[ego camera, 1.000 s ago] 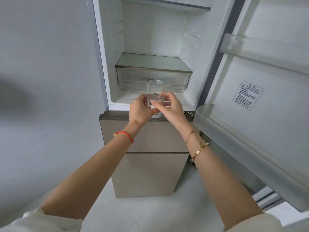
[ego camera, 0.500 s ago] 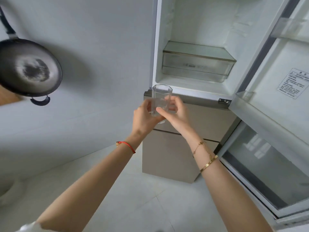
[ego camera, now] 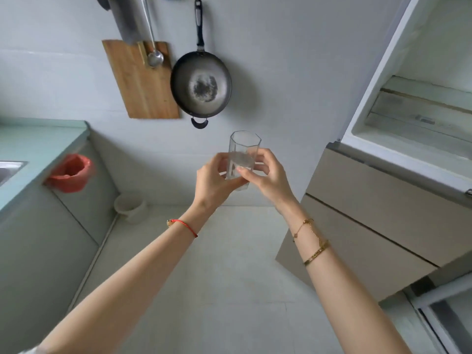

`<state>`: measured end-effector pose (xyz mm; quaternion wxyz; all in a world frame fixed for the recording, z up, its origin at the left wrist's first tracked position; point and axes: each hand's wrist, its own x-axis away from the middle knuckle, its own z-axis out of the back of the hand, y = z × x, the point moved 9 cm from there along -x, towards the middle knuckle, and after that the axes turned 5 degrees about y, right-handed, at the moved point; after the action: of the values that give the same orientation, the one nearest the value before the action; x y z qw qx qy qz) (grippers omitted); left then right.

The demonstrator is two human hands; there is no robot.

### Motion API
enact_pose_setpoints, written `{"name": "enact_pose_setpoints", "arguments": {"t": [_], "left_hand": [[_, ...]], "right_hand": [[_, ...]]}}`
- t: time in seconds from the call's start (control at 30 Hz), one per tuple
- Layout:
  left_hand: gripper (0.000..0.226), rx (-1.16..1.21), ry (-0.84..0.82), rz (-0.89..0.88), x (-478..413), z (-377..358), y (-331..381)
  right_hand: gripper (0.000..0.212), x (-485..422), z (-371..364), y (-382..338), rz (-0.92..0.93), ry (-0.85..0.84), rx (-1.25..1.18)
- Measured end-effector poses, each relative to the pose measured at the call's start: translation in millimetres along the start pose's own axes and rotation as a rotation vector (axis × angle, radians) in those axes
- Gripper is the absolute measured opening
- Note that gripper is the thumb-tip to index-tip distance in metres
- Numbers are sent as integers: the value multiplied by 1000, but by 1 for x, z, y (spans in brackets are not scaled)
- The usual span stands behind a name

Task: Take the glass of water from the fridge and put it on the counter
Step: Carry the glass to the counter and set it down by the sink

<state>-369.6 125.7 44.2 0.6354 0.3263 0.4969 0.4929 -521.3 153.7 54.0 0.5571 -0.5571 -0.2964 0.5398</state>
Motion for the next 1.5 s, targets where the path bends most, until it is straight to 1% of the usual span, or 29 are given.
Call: {"name": "enact_pose_setpoints", "arguments": {"t": [0.2, 0.33, 0.47, 0.67, 0.77, 0.9, 0.97, 1.2, 1.33, 1.5], "left_hand": [[44, -67, 251, 32, 19, 94, -16], [41, -91, 406, 80, 42, 144, -24], [50, -140, 551, 119, 73, 185, -30], [41, -217, 769, 189, 129, 243, -40], [42, -249, 889, 229, 164, 277, -43], [47, -306, 1004, 284, 210, 323, -53], [53, -327, 1032, 305, 227, 341, -56], [58, -416, 1190, 391, 297, 427, -74], [61, -407, 1272, 429, 334, 487, -93], [64, -426, 1336, 451, 374, 569, -113]], "right_hand": [[40, 4, -90, -31, 80, -233, -41], [42, 15, -140, -49, 116, -404, -74], [45, 35, -184, -61, 142, -567, -103], [45, 75, -253, -77, 204, -787, -143], [44, 105, -292, -87, 235, -912, -167], [51, 150, -346, -98, 255, -1047, -193], [51, 169, -367, -104, 266, -1095, -205], [51, 250, -465, -131, 279, -1280, -252], [52, 301, -528, -148, 288, -1375, -278], [51, 361, -610, -172, 281, -1453, -315]]}}
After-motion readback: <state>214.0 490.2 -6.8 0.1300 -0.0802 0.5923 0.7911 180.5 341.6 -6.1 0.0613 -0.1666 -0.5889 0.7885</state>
